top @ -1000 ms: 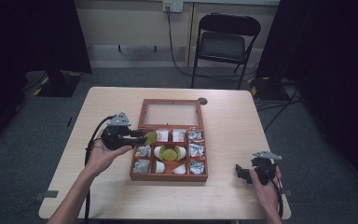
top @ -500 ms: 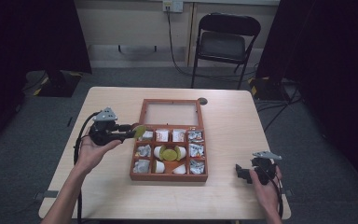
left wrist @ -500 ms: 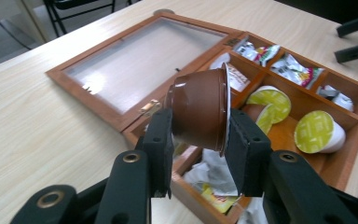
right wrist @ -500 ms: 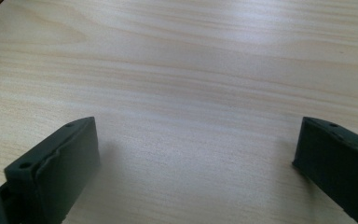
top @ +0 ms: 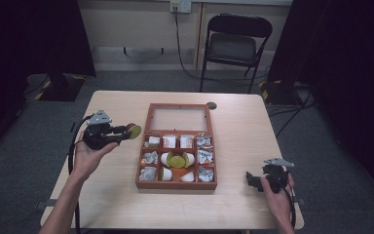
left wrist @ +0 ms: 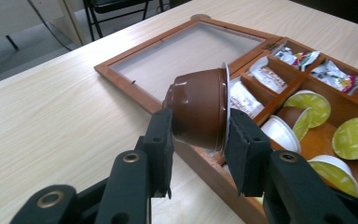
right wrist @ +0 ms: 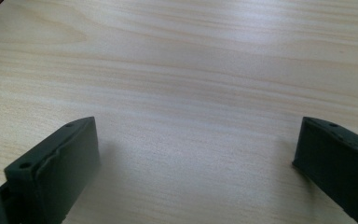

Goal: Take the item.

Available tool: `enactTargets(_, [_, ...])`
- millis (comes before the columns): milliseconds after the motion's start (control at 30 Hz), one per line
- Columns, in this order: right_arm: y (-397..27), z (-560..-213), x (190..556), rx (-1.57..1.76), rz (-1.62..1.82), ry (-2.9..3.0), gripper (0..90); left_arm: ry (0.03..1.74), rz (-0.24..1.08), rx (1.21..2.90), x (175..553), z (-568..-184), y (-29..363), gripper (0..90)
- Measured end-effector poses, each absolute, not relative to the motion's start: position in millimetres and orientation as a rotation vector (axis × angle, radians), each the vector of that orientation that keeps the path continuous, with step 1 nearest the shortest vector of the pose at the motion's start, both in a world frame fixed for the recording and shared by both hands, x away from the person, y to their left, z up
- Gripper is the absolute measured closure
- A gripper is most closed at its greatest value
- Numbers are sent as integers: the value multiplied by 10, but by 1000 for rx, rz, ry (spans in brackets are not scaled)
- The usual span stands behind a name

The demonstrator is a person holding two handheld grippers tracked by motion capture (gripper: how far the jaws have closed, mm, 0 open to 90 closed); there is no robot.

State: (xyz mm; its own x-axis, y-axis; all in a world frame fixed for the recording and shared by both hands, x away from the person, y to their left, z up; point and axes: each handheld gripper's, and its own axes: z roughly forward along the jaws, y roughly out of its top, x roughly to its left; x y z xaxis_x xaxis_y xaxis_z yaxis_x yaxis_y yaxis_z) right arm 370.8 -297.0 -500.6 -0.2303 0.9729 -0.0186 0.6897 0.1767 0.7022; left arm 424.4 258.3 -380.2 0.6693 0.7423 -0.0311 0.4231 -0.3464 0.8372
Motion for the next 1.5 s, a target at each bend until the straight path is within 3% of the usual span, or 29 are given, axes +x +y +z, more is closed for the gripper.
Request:
enactTargets(633, [-2970,-5006,3707,1561,800,1990,0,1036,467,2009,4341,-4079,2714,637])
enactTargets(1100, [-2968,-5007,3706,1561,802,1990,0,1082,383,2094,4460,-4517,2674,637])
enactTargets(1500, [-2969,-5007,3706,1561,802,1990,0,1080,324,2127,4496,-4638,2612,634])
